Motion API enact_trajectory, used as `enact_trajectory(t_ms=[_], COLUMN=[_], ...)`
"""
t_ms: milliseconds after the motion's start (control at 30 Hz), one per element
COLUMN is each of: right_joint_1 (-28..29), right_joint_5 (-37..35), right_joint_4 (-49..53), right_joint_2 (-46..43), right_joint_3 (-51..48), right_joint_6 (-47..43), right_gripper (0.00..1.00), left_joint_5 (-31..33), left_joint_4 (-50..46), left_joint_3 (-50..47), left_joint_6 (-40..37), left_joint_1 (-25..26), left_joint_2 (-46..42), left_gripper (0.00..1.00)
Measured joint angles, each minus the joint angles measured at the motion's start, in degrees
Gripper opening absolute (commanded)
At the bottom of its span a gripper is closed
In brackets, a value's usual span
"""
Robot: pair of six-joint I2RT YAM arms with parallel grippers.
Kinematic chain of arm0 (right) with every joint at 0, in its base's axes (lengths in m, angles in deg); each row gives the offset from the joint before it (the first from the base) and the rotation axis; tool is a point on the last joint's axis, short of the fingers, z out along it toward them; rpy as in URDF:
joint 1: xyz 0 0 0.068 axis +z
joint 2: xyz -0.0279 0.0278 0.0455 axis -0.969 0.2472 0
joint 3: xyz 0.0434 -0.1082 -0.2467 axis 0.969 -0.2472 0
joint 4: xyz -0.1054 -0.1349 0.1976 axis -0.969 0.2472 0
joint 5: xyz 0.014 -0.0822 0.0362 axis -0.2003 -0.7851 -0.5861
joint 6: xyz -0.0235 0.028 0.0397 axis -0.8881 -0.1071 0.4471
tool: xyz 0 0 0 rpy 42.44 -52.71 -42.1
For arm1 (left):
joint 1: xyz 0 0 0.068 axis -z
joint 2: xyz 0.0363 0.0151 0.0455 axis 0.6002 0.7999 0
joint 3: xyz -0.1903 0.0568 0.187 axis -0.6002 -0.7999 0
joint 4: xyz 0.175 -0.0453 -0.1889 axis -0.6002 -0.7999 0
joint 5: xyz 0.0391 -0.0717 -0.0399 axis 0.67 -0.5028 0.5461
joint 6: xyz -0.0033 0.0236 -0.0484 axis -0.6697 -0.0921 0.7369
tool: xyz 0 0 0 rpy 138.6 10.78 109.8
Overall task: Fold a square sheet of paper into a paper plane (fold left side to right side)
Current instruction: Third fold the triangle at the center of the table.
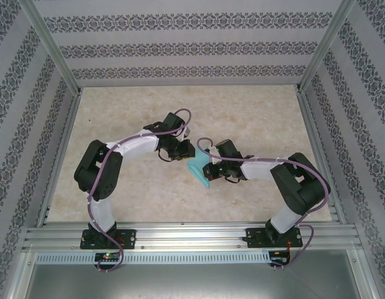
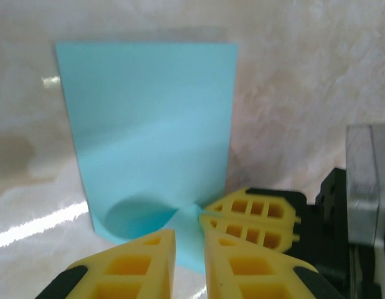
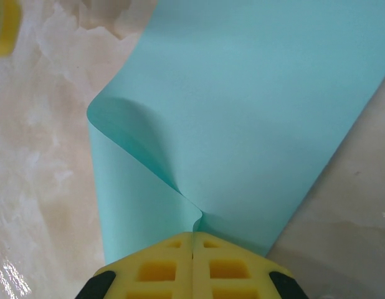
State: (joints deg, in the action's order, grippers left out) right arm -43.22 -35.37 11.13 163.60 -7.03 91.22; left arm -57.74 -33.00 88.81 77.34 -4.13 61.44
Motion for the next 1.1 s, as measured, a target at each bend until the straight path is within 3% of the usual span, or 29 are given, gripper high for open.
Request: enact_trajectory(t_ms=[433, 1100], right_joint_1=[0.0, 0.0], right_joint_5=[0.2, 0.5], right_joint_4=[-0.8, -0.8], right_joint_2=[0.4, 1.1], right_joint_3=[0.0, 0.7], right_joint_6=[0.0, 0.0], right_gripper=[0.00, 0.00], left_joint_5=[-1.7, 0.0], left_joint_4=[7.5, 9.0], left_joint_3=[-4.7, -8.2], left_joint_6=[5.3, 5.8], left_joint_1=[4.1, 4.6], left_joint_2=[-0.9, 2.2], left_gripper=[0.20, 0.20])
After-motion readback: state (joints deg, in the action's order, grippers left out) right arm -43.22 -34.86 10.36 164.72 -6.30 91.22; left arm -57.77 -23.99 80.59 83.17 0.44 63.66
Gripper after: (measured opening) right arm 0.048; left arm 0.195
